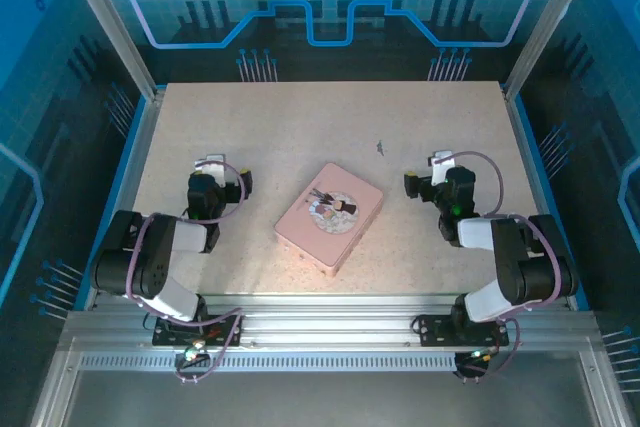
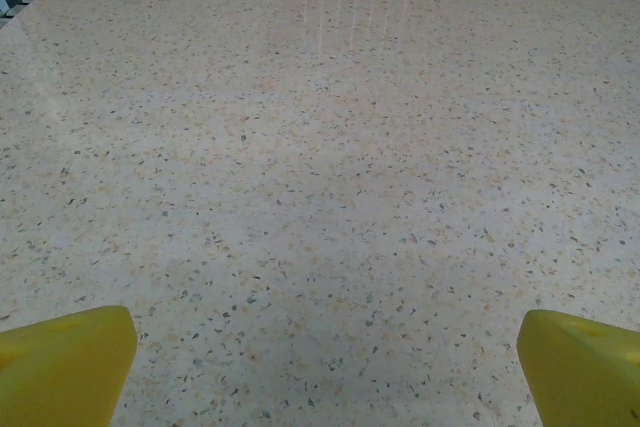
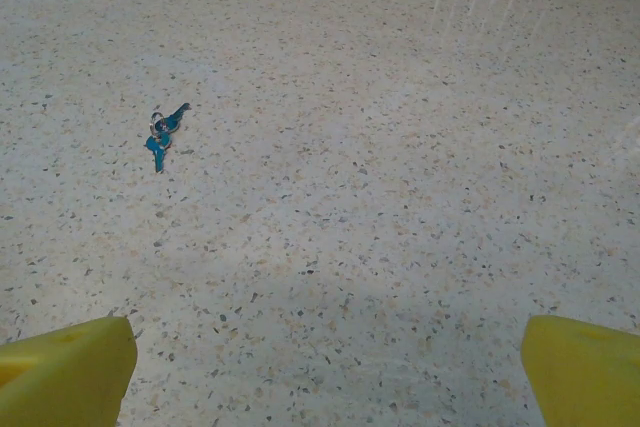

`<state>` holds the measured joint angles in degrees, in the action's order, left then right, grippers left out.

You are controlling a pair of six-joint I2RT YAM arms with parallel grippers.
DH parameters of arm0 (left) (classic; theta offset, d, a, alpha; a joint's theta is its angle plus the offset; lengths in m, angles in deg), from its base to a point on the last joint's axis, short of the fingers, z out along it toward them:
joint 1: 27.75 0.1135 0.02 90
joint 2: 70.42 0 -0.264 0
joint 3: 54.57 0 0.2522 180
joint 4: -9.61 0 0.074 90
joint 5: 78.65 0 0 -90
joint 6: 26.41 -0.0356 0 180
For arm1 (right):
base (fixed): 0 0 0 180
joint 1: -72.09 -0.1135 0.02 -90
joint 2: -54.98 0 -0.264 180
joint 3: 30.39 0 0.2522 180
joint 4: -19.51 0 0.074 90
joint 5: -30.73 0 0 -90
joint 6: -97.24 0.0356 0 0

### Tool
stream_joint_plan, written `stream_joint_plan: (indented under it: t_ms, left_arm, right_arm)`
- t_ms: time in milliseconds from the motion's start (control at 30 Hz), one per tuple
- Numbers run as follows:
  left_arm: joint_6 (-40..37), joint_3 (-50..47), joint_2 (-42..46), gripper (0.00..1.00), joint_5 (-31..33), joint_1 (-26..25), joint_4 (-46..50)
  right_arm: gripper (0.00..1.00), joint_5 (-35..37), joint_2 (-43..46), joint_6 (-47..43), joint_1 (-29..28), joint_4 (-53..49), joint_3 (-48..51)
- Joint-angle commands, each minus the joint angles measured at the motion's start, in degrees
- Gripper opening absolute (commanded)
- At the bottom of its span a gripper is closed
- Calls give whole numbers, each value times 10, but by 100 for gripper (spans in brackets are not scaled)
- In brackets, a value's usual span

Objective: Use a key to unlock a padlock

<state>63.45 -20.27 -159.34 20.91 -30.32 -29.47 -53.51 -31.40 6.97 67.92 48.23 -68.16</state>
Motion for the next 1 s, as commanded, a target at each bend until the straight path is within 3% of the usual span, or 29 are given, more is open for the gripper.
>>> stream_joint_plan:
  t_ms: [0,900,967]
  left_arm:
    - [-7,11,2,99,-11,5,-3]
    - [2,17,3,99,-28,16,8]
    - [1,21,12,99,-30,16,23]
  right_arm:
    - [100,5,1,3,2,9,-7]
    - [100,7,2,5,3,11,-6]
    - [100,29,22,16,3,-32,-21]
